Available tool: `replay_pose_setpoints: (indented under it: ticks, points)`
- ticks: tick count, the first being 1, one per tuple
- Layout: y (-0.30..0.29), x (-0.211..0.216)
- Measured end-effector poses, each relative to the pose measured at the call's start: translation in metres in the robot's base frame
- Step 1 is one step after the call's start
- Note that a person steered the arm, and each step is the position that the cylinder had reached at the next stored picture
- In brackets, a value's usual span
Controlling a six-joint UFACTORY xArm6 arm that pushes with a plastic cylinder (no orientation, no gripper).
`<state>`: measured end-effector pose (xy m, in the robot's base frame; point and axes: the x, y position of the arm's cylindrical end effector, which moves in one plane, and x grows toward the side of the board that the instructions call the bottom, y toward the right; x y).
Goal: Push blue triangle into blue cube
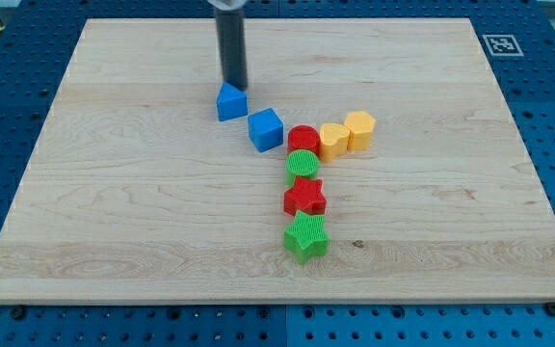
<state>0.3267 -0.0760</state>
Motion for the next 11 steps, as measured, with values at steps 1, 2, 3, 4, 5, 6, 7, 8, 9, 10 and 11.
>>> replay_pose_setpoints:
  ticks: [1, 2, 3, 4, 5, 6, 7, 8, 9, 10, 11]
  points:
    - [-0.025, 0.022]
    - [-0.025, 0.035]
    - [-0.013, 0.035]
    - [-0.012, 0.03]
    - [-0.012, 0.029]
    - [-0.011, 0.047]
    - [-0.011, 0.05]
    - [-0.01, 0.016]
    - [0.013, 0.027]
    - [0.015, 0.036]
    - [0.015, 0.037]
